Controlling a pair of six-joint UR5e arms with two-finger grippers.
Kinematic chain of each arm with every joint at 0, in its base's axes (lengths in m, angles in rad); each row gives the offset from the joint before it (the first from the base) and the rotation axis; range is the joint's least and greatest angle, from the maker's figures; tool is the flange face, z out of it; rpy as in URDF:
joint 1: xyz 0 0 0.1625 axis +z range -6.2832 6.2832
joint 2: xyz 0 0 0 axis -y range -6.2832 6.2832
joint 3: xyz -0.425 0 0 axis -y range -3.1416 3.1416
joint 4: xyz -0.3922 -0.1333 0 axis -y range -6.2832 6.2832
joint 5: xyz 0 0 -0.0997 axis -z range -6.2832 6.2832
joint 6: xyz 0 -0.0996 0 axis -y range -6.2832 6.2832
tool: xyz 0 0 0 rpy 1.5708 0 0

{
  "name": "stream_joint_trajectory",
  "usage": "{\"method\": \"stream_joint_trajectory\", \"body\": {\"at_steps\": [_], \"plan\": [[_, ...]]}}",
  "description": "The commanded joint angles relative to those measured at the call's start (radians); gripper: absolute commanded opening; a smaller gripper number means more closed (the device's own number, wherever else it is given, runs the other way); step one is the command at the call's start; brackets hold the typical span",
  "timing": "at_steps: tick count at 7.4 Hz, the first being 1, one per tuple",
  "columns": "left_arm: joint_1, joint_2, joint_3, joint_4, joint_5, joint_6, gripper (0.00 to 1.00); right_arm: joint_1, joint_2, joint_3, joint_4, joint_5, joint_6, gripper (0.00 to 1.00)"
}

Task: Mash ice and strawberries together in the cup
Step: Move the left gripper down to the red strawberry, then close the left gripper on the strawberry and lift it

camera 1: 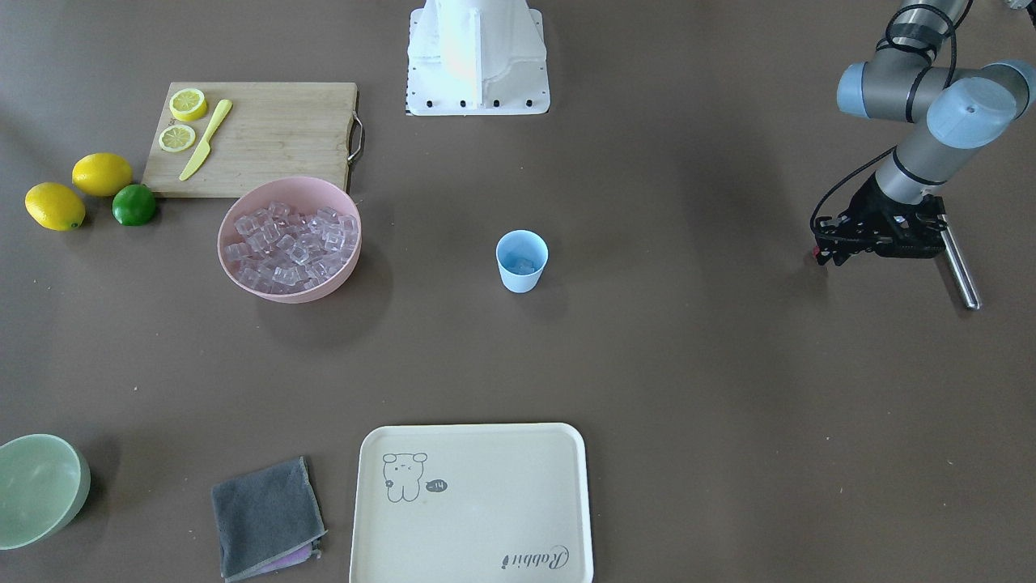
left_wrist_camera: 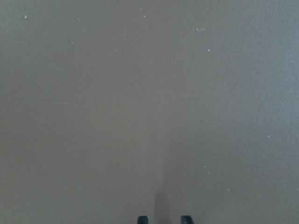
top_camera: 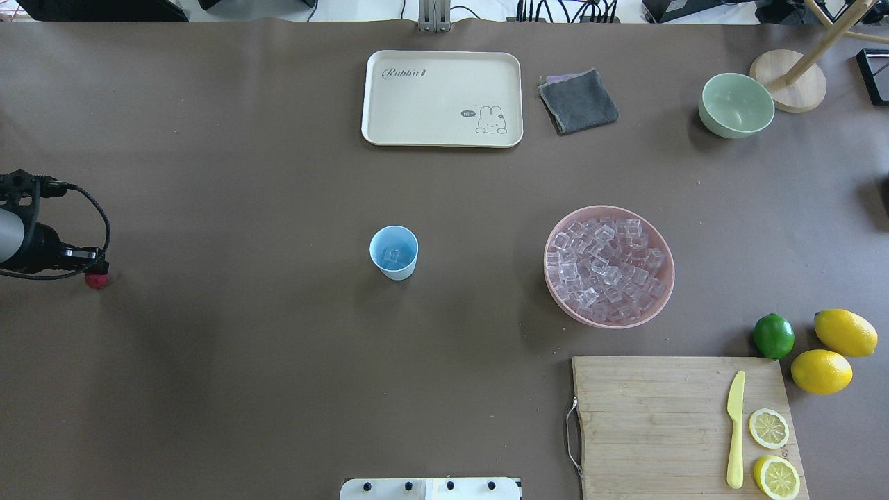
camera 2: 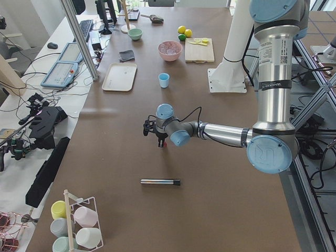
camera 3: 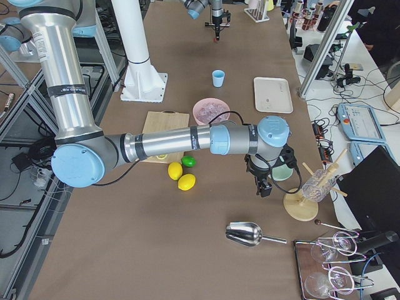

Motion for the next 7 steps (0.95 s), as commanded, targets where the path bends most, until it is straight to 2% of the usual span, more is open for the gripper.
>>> {"method": "stream_joint_trajectory", "body": {"at_steps": [1,2,3,4,5,6,7], "plan": [[0.005,-0.001,-0.004,-0.009,-0.009,-0.005,0.14,0.001,-0.006,0.002,0.0,-0.004,0.0,1.0],[0.005,-0.012,0.002,-0.007,-0.009,0.0,0.17,0.001,-0.015,0.003,0.001,-0.004,0.0,1.0],[0.005,-0.012,-0.001,-0.007,-0.008,0.003,0.48,0.007,-0.02,0.005,0.001,-0.004,0.0,1.0],[0.005,-0.013,0.001,-0.007,-0.008,0.002,0.49,0.011,-0.024,0.008,0.001,-0.001,-0.002,1.0],[0.005,-0.01,-0.007,-0.007,-0.008,-0.003,0.67,0.016,-0.036,0.016,0.001,0.005,-0.002,1.0],[0.005,-0.01,-0.008,-0.007,-0.008,-0.008,0.79,0.019,-0.052,0.032,0.001,0.005,-0.002,1.0],[0.005,0.0,-0.01,-0.009,-0.008,-0.008,0.77,0.025,-0.059,0.046,0.0,0.007,-0.002,1.0]]}}
